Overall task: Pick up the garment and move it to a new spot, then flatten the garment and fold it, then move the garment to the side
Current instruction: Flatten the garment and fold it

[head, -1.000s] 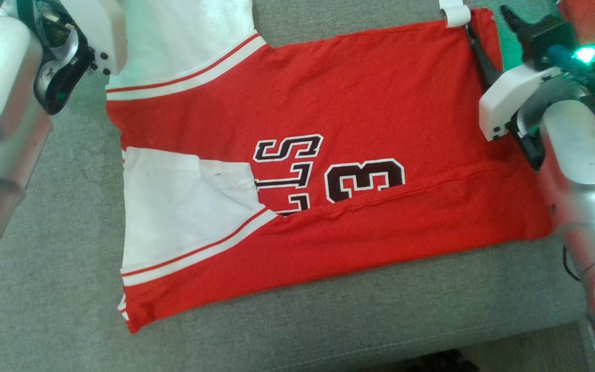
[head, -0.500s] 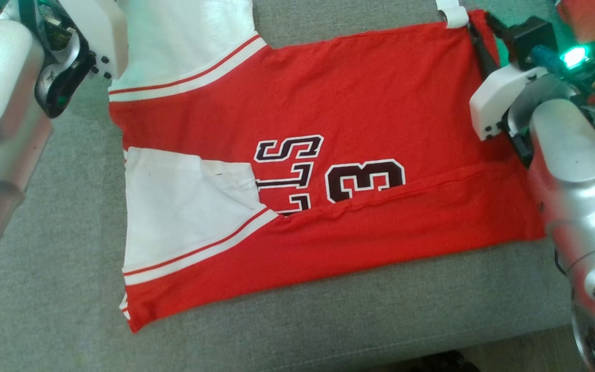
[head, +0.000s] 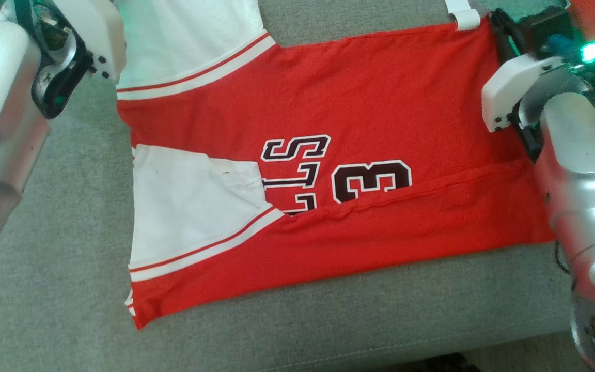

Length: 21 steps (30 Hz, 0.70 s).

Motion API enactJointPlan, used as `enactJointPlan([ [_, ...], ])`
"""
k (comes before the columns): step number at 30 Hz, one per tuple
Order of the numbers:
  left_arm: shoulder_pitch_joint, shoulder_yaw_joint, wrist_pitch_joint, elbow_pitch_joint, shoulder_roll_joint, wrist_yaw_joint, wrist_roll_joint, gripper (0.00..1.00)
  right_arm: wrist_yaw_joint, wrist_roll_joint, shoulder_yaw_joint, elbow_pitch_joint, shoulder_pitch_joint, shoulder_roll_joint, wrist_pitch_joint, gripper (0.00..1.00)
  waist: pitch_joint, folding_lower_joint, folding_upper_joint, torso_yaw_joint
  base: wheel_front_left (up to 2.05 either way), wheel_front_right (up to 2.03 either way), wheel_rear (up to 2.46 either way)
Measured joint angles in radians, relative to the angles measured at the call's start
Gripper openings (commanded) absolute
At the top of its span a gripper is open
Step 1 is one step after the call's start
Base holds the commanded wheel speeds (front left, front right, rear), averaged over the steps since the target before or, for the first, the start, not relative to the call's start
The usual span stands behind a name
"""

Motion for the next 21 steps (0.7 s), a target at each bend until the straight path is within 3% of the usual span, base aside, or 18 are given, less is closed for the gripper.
enactJointPlan([
  [5,0.000,0.003,-0.084,-0.004,0.008,0.002,0.009,0.00,0.000,0.182,-0.080,0.038,-0.011,0.039,-0.026,0.00,-0.009,0.0000,0.0000,0.005,0.00,0.00,0.00],
  [8,-0.001,0.007,-0.123,-0.005,0.014,0.002,0.018,0.00,0.000,0.304,-0.086,0.046,-0.039,0.030,-0.026,0.00,-0.009,0.0000,0.0000,0.011,0.00,0.00,0.00],
  [14,-0.013,0.010,-0.174,-0.016,0.016,0.001,0.018,0.00,0.000,0.476,-0.022,0.016,-0.072,-0.045,0.022,0.00,-0.002,0.0000,0.0000,0.028,0.00,0.00,0.00],
  [21,-0.066,0.016,-0.295,-0.077,0.012,0.000,0.006,0.00,0.000,0.716,0.083,-0.161,-0.060,-0.180,0.043,0.00,-0.004,0.0001,0.0000,0.058,0.00,0.00,0.00],
])
